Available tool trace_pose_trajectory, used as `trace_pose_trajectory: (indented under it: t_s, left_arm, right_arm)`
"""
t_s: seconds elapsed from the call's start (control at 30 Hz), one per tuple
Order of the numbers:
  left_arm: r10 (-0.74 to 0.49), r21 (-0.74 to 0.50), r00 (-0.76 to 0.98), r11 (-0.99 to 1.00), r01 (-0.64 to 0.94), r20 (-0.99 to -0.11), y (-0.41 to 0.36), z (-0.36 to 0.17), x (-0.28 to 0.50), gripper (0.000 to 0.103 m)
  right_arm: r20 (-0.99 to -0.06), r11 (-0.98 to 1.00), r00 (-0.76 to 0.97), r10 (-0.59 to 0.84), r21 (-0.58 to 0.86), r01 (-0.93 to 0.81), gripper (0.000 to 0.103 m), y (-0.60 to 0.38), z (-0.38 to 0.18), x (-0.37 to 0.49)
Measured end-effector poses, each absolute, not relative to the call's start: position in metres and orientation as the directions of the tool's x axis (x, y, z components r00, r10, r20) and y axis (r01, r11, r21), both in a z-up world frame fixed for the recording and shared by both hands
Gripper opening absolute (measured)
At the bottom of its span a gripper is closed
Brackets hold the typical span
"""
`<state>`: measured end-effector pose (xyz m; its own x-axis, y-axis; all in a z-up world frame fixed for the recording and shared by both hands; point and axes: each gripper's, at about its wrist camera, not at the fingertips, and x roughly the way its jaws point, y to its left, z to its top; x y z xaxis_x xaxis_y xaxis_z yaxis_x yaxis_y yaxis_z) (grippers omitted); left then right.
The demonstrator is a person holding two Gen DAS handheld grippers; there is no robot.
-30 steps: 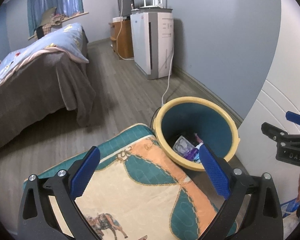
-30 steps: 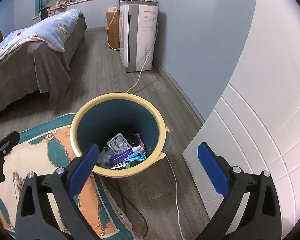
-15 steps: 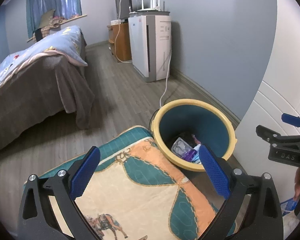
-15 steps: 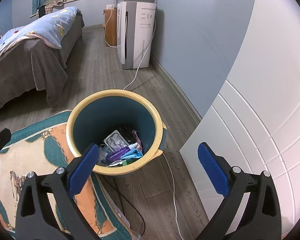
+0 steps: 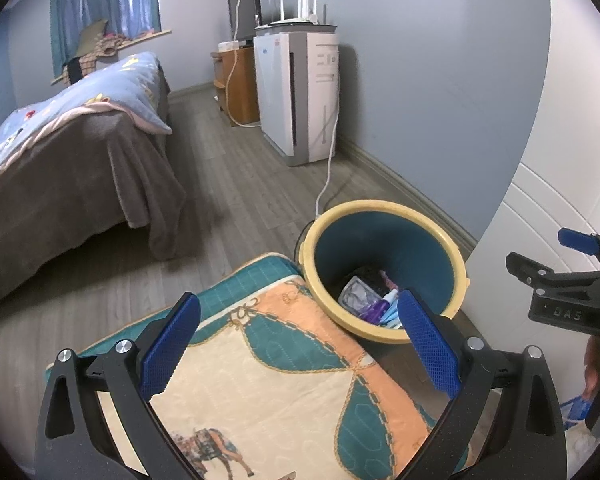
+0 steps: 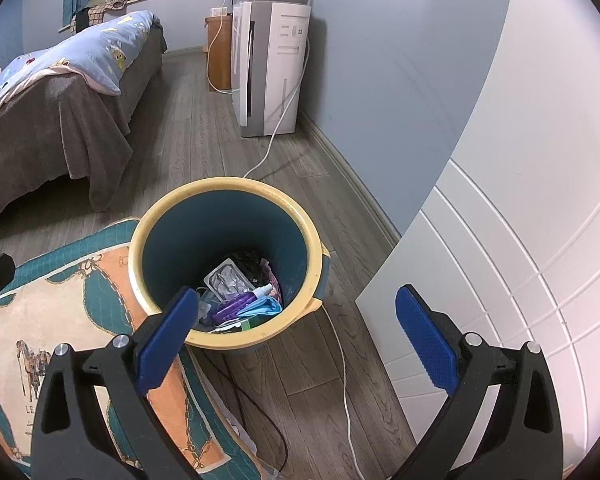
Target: Collect trash
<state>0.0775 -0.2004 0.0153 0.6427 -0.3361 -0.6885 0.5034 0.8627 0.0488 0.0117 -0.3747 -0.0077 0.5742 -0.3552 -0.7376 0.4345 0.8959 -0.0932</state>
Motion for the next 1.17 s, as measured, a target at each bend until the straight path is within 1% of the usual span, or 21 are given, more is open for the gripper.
trace_pose_trajectory:
  t_s: [0.67,1.03,1.17]
  left_arm:
    - [-0.358,0.047,0.633,0.847,0.530,-0.687,-0.2025,0.0166,0.0743,0.098]
    - [-0.351,0.088,0.619,0.820,0.565,-0.703,-0.2058,0.0147,0.0704,0.098]
    - [-0.354,0.087,0.629,0.824,0.560,-0.692,-0.2047,0.0190,0.0685,0.098]
  right_arm:
    - [-0.738,0.896,0.572,-0.358,-0.098,0.433,0.097,-0.3780,-0.0075,0.0119]
    - [-0.742,0.892,0.563,-0.364,-0.103,0.440,0.097,-0.3823,-0.0087,0.0100]
    - [-0.744,0.890,0.557,-0.370,-0.112,0.442,0.097,-0.3791,-0.0087,0.0121]
